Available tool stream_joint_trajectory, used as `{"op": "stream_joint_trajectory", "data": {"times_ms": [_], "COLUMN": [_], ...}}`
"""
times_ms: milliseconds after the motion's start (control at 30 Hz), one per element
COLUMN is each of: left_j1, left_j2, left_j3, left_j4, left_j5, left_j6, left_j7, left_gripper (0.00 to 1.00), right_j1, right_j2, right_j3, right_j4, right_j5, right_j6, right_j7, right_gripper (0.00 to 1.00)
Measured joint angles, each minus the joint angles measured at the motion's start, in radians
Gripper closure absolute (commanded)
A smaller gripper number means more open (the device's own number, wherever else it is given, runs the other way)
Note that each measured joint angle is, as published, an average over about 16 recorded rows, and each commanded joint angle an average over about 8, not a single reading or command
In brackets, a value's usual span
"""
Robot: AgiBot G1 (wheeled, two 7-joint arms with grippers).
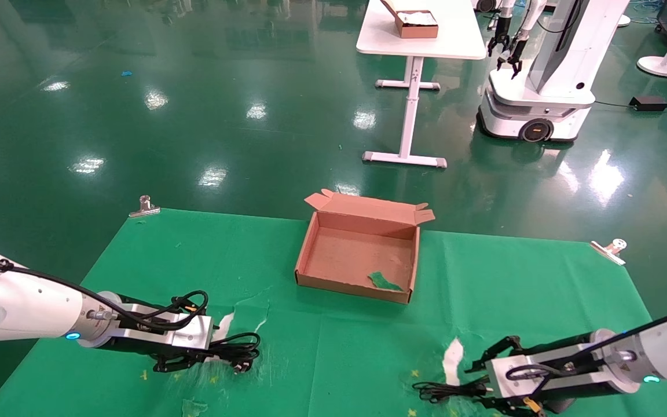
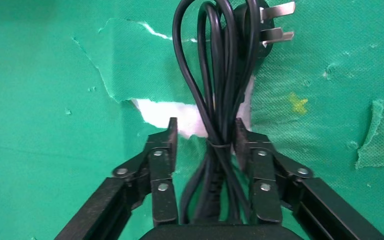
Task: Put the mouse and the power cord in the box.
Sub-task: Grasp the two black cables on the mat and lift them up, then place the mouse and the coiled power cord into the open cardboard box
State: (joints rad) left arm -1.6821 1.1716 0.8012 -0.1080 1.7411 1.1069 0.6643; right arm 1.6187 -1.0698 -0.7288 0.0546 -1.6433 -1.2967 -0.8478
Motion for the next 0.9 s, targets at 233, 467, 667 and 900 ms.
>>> {"op": "stream_joint_trajectory", "data": {"times_ms": [233, 467, 667, 900], "left_j1": [0.000, -0.012, -0.069, -0.192], "left_j2": [0.000, -0.012, -0.059, -0.112], "left_j3": [0.000, -0.003, -0.026, -0.079], "left_j4": [-0.001, 0.004, 0.029, 0.089], "left_j5": [0.000, -0.005, -0.038, -0.115], "left_j6": [0.000, 0.017, 0.095, 0.213], "left_j7": [0.000, -0.010, -0.064, -0.220], "left_gripper": [1.00, 1.00, 1.00, 1.00], "right_j1": [0.000, 0.000, 0.018, 0.093], "right_j2": [0.000, 0.015, 0.079, 0.166], "right_j3": [0.000, 0.020, 0.081, 0.161], "right_j4": [0.001, -0.008, -0.028, -0.023], "right_j5": [0.001, 0.030, 0.118, 0.233], "right_j6": [0.000, -0.016, -0.069, -0.145], "right_j7": [0.000, 0.009, 0.024, 0.052], "right_gripper": [1.00, 1.00, 1.00, 1.00]}}
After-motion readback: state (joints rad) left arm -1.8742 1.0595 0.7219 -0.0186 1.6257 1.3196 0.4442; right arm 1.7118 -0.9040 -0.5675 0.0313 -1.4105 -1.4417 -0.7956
